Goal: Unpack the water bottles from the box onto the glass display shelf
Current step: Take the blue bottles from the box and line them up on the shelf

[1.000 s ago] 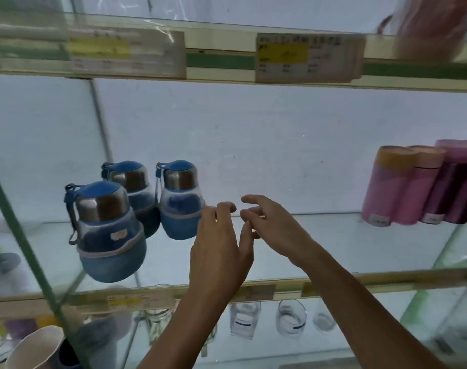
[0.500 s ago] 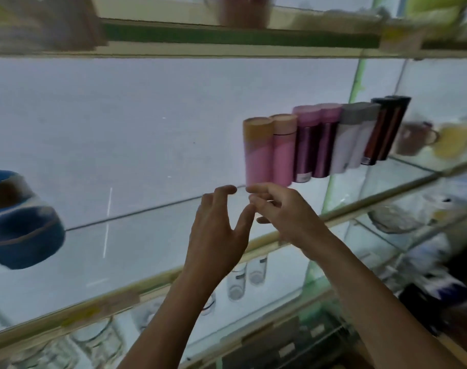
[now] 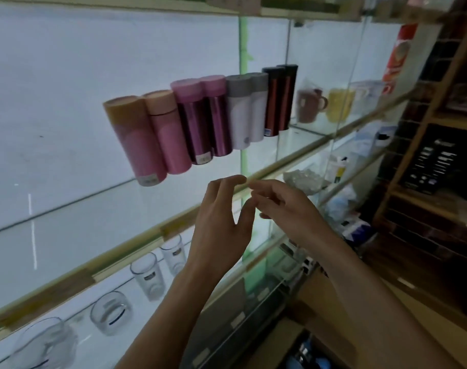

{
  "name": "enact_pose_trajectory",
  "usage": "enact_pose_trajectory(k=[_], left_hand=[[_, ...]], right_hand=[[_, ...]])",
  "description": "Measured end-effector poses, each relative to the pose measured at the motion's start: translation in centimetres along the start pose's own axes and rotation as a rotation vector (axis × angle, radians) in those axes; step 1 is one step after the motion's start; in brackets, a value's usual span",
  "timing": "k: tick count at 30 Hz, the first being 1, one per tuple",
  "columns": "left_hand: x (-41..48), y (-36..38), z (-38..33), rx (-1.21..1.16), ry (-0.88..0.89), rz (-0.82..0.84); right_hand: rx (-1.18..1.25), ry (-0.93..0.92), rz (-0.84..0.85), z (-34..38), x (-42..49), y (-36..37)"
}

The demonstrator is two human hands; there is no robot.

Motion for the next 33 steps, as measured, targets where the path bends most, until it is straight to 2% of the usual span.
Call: enact_pose_trajectory(k=[13,23,33], left_hand=[[-0.1,14.5,1.7,-0.139,-0.031,0.438],[-4.0,24.0,8.2,-0.204,-0.039,0.826],[-9.0,30.7,14.2,-0.177,-0.117,1.026]], right_hand=[[0.017,0.303,-0.225,-11.1,-6.0,-6.1],[0.054,0.622,-0.371,-19.9,-11.3,-3.7],[0.163,0.788,-0.416,-30.7,-15.3,-0.4]])
Point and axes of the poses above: each hand's wrist, its own x-axis towards the middle knuckle, its own y-axis out of the palm, z = x × y, the point moved 6 cm from there along x, towards the middle knuckle, and after that the axes turned 7 degrees about z, right-handed, at the moved point
